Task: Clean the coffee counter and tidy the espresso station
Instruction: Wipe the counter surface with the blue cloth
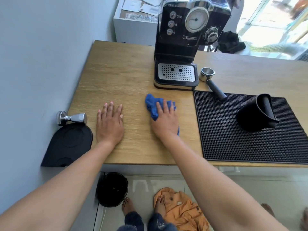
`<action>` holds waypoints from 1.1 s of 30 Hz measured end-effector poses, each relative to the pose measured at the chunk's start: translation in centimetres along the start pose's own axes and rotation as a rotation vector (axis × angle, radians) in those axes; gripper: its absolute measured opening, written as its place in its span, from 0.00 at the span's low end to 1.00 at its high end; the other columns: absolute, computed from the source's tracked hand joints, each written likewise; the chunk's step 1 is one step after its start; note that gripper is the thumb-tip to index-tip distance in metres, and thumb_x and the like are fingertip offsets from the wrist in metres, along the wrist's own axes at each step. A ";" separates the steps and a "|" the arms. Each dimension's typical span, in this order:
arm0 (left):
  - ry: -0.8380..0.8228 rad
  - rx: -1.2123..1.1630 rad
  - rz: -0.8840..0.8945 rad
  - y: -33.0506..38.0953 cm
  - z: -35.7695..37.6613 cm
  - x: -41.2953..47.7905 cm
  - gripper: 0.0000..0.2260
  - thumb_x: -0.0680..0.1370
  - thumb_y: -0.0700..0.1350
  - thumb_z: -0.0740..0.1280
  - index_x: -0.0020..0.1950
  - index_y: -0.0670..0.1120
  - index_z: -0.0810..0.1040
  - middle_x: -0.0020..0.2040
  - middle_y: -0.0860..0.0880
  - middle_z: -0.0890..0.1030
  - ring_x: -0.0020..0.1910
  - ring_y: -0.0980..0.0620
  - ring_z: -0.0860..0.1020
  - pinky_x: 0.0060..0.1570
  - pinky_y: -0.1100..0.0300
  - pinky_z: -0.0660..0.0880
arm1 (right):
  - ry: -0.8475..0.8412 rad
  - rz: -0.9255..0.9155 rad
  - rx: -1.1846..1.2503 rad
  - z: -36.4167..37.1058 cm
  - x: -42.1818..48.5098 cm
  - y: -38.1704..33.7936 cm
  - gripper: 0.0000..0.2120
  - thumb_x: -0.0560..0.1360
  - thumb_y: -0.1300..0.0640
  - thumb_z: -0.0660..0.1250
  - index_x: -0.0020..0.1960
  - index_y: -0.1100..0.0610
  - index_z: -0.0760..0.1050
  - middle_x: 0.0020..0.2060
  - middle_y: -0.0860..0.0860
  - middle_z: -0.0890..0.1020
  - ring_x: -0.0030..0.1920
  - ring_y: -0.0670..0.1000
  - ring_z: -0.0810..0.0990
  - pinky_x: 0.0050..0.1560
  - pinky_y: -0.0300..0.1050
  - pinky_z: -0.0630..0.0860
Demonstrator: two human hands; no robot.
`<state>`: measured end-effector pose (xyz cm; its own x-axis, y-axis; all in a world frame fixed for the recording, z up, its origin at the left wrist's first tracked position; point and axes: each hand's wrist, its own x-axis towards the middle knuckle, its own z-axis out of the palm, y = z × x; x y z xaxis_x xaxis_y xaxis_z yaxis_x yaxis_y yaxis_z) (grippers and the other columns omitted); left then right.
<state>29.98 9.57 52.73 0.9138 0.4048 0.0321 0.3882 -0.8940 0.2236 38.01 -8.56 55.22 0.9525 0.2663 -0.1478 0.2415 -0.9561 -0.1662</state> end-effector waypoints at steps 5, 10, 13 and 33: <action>-0.013 -0.003 0.018 -0.1 -0.1 0.1 0.23 0.84 0.49 0.50 0.80 0.51 0.59 0.81 0.46 0.56 0.80 0.47 0.51 0.78 0.48 0.45 | -0.054 -0.321 0.043 1.1 -6.8 -1.7 0.32 0.78 0.47 0.56 0.79 0.48 0.49 0.79 0.49 0.46 0.78 0.54 0.38 0.77 0.50 0.36; -0.028 0.012 0.022 -0.3 0.0 -0.1 0.23 0.84 0.51 0.46 0.81 0.52 0.53 0.82 0.47 0.51 0.81 0.48 0.47 0.78 0.48 0.45 | 0.032 -0.174 0.051 0.5 -6.8 7.0 0.36 0.70 0.46 0.48 0.78 0.51 0.55 0.79 0.52 0.52 0.78 0.58 0.45 0.77 0.51 0.40; -0.020 0.017 0.025 -0.3 0.0 0.0 0.24 0.84 0.51 0.46 0.81 0.52 0.53 0.82 0.47 0.52 0.81 0.48 0.47 0.78 0.47 0.45 | 0.090 0.114 0.002 -0.5 -1.5 7.8 0.30 0.78 0.47 0.54 0.78 0.53 0.55 0.79 0.54 0.52 0.78 0.59 0.45 0.77 0.54 0.41; -0.028 -0.039 0.028 -0.6 0.0 -0.1 0.23 0.85 0.52 0.44 0.81 0.53 0.52 0.82 0.49 0.50 0.81 0.50 0.45 0.79 0.48 0.45 | 0.082 -0.041 0.015 -0.7 0.7 6.5 0.30 0.75 0.50 0.56 0.77 0.54 0.59 0.78 0.54 0.57 0.78 0.59 0.49 0.77 0.52 0.42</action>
<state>29.65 10.04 52.62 0.9274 0.3739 0.0113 0.3583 -0.8966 0.2603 40.43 -14.67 54.74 0.9540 0.2939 -0.0600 0.2786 -0.9423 -0.1855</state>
